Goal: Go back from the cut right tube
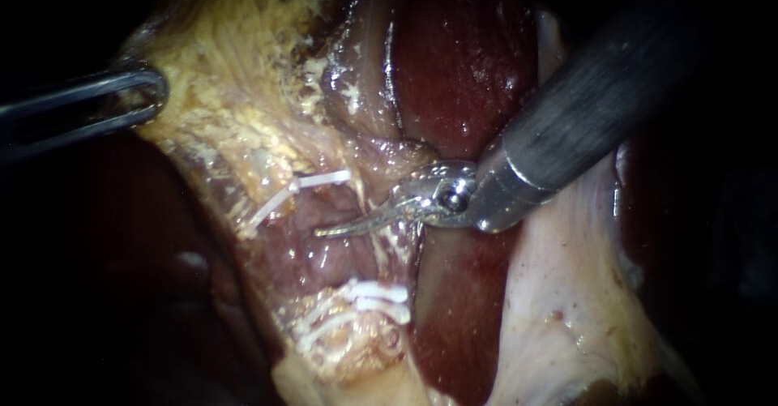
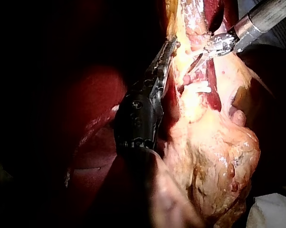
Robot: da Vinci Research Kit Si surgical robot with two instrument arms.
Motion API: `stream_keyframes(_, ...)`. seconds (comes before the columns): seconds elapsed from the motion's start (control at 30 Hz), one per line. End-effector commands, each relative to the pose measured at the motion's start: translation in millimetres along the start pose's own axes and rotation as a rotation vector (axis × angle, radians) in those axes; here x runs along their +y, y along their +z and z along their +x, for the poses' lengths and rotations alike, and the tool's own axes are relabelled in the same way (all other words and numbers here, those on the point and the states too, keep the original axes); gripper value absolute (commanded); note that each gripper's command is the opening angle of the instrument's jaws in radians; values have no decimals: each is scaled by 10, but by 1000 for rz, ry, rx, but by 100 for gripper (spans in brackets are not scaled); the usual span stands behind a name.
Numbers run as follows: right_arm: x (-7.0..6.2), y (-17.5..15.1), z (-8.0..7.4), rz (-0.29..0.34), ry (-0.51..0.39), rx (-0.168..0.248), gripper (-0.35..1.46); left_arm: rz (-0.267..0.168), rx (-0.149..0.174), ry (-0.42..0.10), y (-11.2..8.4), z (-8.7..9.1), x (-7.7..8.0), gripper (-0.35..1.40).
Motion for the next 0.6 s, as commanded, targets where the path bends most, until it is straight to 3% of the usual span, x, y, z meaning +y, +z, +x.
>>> stream_keyframes(0.03,0,0,0,0,0,0,-35,0,0,0,0,0,0,-35)
stream_keyframes(0.33,-1,0,0,-10,0,5,-35,0,0,0,0,0,0,-35)
stream_keyframes(0.37,-2,0,0,-21,-1,11,-20,0,0,0,0,0,0,-35)
stream_keyframes(0.4,-3,0,0,-27,-1,13,10,0,0,0,0,0,0,-35)
stream_keyframes(0.5,-6,2,0,-38,5,19,69,0,0,0,0,0,0,-35)
stream_keyframes(0.6,-8,3,1,-44,-12,21,91,0,0,0,0,0,0,-35)
